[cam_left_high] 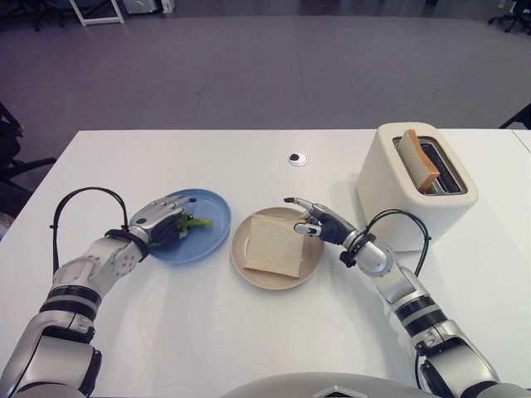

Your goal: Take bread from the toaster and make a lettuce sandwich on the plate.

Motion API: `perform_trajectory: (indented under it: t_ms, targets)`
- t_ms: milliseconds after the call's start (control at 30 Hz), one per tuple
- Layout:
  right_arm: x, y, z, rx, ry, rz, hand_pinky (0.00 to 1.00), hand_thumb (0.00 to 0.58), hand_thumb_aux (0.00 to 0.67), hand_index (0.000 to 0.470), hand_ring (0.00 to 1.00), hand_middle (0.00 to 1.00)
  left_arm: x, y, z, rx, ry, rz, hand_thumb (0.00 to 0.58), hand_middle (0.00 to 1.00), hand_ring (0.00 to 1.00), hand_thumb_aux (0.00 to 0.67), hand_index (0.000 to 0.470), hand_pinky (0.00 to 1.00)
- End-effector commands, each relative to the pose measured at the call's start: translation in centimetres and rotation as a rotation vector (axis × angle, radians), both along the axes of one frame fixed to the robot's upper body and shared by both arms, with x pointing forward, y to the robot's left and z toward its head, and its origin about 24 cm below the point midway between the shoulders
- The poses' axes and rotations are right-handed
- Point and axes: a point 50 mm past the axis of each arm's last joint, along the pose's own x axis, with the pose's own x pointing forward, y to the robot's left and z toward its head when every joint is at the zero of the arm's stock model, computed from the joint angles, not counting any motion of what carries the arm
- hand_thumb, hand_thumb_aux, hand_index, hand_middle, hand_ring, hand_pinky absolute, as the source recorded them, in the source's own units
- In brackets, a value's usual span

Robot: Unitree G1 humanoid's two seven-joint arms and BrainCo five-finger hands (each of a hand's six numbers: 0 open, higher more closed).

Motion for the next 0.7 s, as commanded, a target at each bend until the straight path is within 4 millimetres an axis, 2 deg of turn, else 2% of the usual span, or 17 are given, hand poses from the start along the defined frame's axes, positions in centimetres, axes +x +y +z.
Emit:
perform_trajectory:
  t_ms: [33,133,400,600,700]
  targets:
    - [0.5,-0.5,1.3,0.032,-0.043,-0.021,0.77,0.000,0.000,0.000,0.77,0.77,0.4,-0.4,1.3,-0.047,-0.079,-0.037,0.580,0.00,0.00,0.670,0.470,0.00]
    - [0.8,-0.9,2.3,0.073,-0.078,-0.047,0.71,0.000,0.000,0.000,0.71,0.71,0.6,-1.0,2.0,-0.099,-0.131,-0.074,0.580,0.00,0.00,0.670,0.470,0.00]
    - [1.2,-1.6,4.2,0.157,-0.136,-0.095,0.64,0.000,0.000,0.000,0.64,0.64,0.9,-2.7,3.7,-0.208,-0.254,-0.169,0.580,0.00,0.00,0.670,0.470,0.00]
    - [1.0,-2.4,6.8,0.244,-0.202,-0.108,0.64,0.000,0.000,0.000,0.64,0.64,2.0,-6.4,4.9,-0.326,-0.358,-0.274,0.580,0.00,0.00,0.670,0.470,0.00]
    - [0.8,-2.7,7.9,0.272,-0.229,-0.106,0.64,0.000,0.000,0.000,0.64,0.64,2.3,-9.4,4.2,-0.367,-0.335,-0.356,0.580,0.00,0.00,0.670,0.470,0.00]
